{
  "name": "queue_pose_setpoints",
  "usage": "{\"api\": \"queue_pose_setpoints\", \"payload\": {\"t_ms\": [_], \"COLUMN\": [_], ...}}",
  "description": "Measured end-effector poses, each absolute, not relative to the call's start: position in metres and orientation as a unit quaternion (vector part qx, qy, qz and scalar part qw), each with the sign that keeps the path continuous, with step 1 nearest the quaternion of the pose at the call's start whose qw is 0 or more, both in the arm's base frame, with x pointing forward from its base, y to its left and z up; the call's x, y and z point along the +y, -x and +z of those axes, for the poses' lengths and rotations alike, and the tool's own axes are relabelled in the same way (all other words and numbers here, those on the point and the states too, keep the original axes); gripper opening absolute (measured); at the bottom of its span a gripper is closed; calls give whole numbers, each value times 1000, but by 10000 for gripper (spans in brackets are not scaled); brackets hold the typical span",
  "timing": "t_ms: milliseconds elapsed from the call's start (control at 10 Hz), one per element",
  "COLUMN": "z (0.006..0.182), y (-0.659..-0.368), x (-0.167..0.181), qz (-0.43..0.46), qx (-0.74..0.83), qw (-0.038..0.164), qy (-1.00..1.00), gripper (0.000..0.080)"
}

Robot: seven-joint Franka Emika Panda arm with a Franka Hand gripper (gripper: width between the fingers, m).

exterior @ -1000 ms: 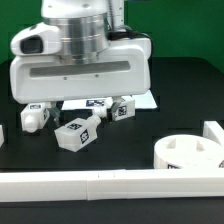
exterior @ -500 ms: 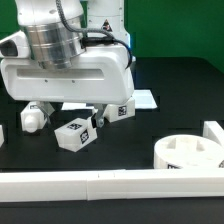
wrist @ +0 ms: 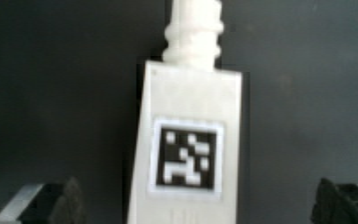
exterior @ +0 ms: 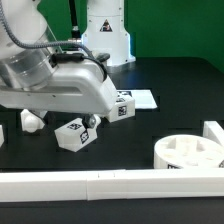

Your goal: Assemble stool

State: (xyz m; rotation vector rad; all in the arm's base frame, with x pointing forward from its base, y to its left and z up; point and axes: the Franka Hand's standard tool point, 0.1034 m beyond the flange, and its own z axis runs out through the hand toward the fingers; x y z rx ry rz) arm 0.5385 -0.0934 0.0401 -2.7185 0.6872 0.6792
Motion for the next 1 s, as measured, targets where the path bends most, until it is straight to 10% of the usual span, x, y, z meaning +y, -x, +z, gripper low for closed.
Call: {"api": "queue_pose_setpoints", "payload": {"t_ms": [500, 1000], "z": [25, 12], "y": [-534, -535], "x": [-96, -98], "qz": [436, 447], "qx": [305, 335], "qw": [158, 179], "qy": [832, 810], "gripper": [649, 649]}}
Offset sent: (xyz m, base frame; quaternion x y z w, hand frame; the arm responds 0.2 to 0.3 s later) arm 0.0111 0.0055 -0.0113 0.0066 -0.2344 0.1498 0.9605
